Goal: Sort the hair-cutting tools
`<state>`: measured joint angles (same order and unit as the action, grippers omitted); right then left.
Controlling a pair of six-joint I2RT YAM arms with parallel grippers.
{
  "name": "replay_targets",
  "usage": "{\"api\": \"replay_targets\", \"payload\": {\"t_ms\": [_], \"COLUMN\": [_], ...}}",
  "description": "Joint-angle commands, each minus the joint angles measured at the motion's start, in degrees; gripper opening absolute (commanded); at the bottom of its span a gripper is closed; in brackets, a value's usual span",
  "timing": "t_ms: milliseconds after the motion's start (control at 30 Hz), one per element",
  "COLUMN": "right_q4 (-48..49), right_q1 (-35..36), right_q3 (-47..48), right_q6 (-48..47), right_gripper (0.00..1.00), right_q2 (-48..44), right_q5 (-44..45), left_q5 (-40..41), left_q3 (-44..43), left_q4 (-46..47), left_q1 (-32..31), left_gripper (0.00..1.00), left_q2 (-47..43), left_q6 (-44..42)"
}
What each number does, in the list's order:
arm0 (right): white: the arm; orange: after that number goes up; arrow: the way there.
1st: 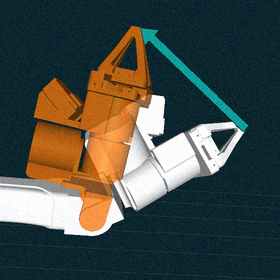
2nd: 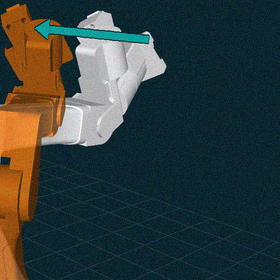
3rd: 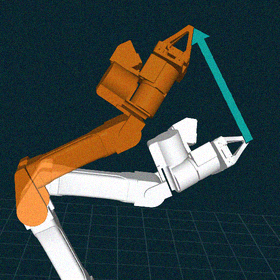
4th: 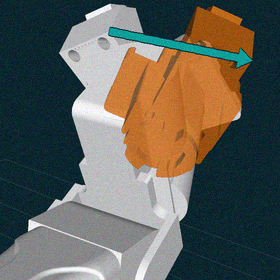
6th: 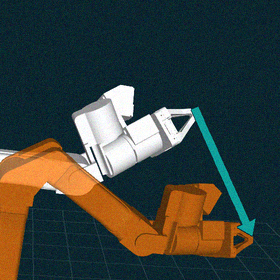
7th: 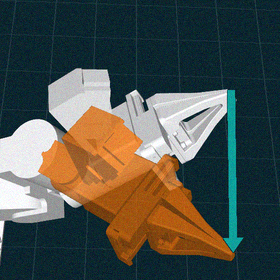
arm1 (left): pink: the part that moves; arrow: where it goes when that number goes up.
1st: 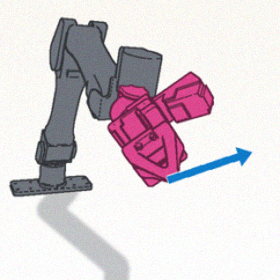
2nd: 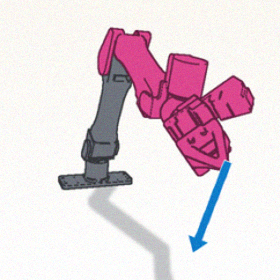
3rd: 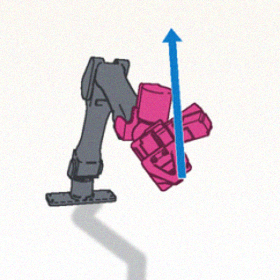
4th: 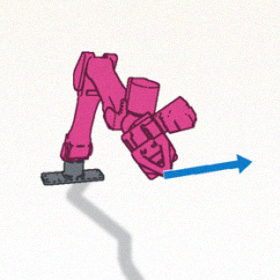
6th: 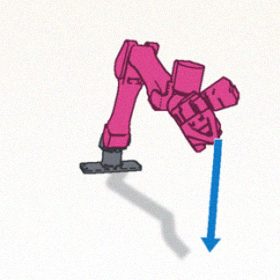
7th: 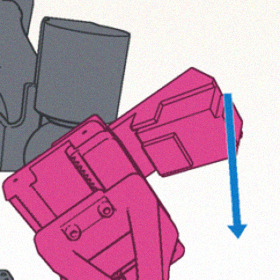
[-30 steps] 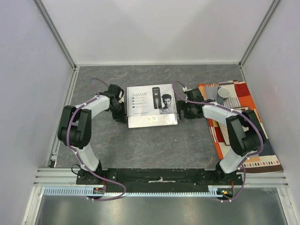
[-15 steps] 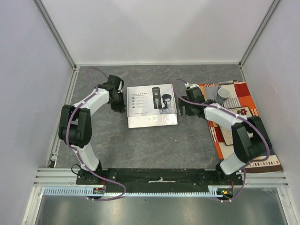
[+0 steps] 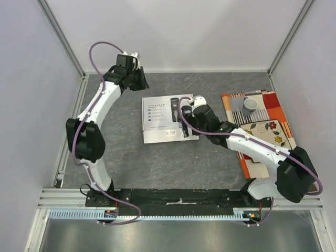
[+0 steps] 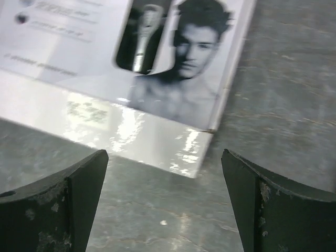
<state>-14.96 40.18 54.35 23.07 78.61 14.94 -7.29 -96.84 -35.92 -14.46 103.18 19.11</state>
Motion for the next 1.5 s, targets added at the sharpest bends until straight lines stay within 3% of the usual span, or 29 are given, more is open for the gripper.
{"api": "replay_targets", "payload": {"t_ms": [0, 267, 500, 600, 900, 1467], "right_q4": [4.33, 2.48, -0.85, -1.47, -5.96, -7.1], "right_q1": [5.32, 14.47, 15.8, 16.07, 16.5, 16.42], "right_q3": [-0.47, 0.59, 5.05, 7.16, 15.43, 18.07], "right_q6": [1.28, 6.28, 14.62, 16.83, 21.75, 28.17], "right_gripper": [0.98, 0.98, 0.98, 0.98, 0.98, 0.98], "right_q2": [1.1, 5.32, 12.0, 13.75, 22.02, 30.72], "right_q5": [-6.32, -3.78, 2.71, 3.95, 6.5, 19.51], "left_q5": [-9.49, -9.15, -5.55, -4.66, -6.77, -10.29], "left_q3": [-7.63, -24.17, -37.18, -38.68, -38.96, -25.7], "left_q4": [4.19, 2.7, 0.15, 0.41, -2.74, -2.4], "left_q1": [-0.74, -2.06, -4.43, -5.05, -6.02, -7.51], "left_gripper": [0.29, 0.29, 0.31, 0.34, 0.34, 0.31], "left_q2": [8.25, 26.1, 37.7, 40.78, 45.53, 42.02], "left_q6": [-3.12, -2.86, -2.41, -2.77, -4.17, -6.98]}}
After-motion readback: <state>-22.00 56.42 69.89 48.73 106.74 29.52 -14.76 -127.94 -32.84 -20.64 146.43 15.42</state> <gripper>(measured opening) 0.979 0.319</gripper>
